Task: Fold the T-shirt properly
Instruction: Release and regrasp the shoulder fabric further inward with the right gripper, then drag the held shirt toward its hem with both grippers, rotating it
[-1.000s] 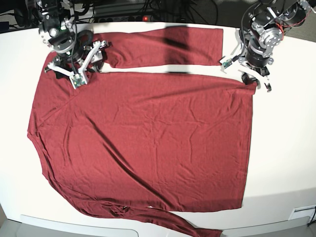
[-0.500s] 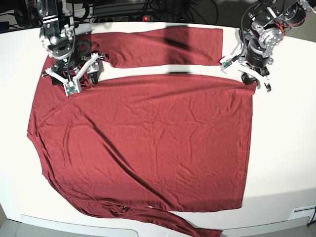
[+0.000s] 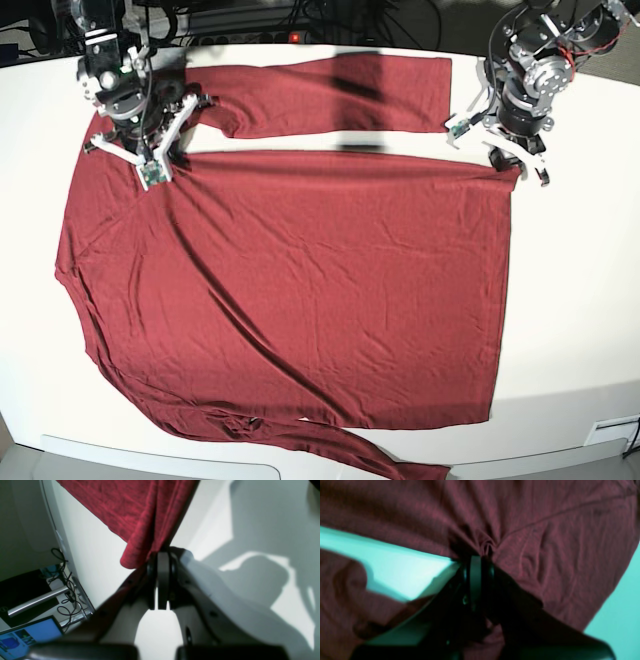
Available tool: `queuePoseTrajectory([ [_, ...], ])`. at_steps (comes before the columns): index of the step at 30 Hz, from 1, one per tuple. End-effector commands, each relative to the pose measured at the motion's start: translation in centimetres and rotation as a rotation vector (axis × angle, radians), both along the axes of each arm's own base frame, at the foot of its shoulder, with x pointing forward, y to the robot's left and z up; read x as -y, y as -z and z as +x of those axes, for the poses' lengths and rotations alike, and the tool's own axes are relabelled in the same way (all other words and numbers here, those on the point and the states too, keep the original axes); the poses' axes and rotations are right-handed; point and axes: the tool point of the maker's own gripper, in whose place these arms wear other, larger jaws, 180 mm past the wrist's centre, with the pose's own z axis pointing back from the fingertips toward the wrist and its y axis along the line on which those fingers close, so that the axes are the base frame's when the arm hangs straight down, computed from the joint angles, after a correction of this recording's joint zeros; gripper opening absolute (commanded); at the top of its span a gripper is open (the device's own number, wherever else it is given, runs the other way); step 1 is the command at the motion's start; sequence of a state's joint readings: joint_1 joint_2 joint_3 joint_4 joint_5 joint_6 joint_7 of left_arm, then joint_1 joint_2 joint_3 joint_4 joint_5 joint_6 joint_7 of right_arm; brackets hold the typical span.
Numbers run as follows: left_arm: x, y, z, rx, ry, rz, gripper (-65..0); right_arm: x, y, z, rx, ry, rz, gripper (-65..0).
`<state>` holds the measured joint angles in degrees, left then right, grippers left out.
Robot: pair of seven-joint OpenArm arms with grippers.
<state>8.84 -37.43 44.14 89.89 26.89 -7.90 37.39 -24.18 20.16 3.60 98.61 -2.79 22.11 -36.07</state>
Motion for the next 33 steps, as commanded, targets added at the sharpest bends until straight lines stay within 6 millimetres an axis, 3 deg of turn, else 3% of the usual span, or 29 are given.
queuePoseTrajectory([
  [1,-0.9,2.8,-5.9,-0.278,-0.012,0.021,-65.0,0.2,-0.9,0.4,0.014,-0.009,-0.018,-65.0],
  [5,-0.2,0.9,-4.2,-0.21,0.015,0.004,-65.0,-0.5,-3.0,1.7,0.076,-0.031,-0.017,-65.0],
  [12,-0.5,-0.8,-1.5,-0.139,-0.007,0.015,-65.0,-0.6,-3.7,2.9,0.108,-0.03,-0.01,-65.0],
  [19,-0.7,-1.7,0.6,-0.097,-0.016,0.021,-65.0,-0.6,-5.3,5.6,0.165,-0.019,-0.005,-65.0],
  [33,-1.0,-5.4,7.4,0.023,-0.07,0.005,-65.0,-1.2,-7.6,9.1,0.241,-0.008,0.043,-65.0],
])
